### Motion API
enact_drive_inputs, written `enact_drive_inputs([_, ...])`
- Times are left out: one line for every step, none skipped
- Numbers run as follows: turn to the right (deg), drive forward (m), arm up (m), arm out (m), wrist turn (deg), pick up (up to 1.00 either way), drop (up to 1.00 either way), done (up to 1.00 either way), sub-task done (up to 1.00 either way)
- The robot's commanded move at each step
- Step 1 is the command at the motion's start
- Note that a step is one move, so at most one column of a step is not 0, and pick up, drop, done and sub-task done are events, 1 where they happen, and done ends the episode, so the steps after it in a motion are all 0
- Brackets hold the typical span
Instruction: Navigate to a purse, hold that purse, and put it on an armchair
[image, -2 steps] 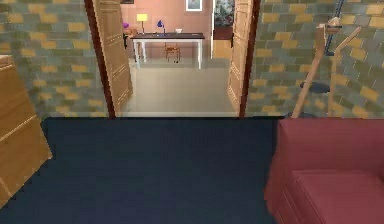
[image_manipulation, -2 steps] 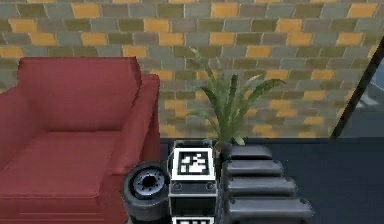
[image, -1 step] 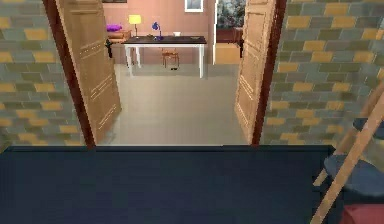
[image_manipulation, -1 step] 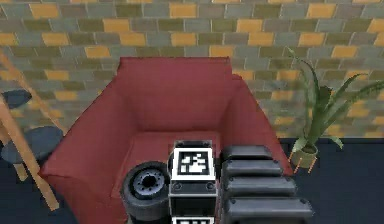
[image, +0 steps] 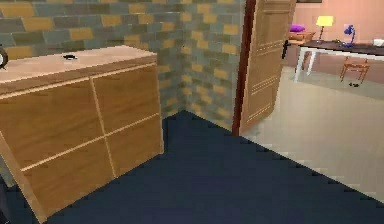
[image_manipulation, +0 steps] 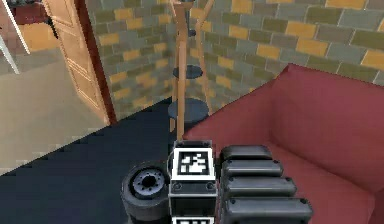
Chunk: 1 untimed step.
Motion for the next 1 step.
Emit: enact_drive_inputs([-45.0, 0.00, 0.00, 0.00, 0.0, 0.00, 0.00, 0.00, 0.00])
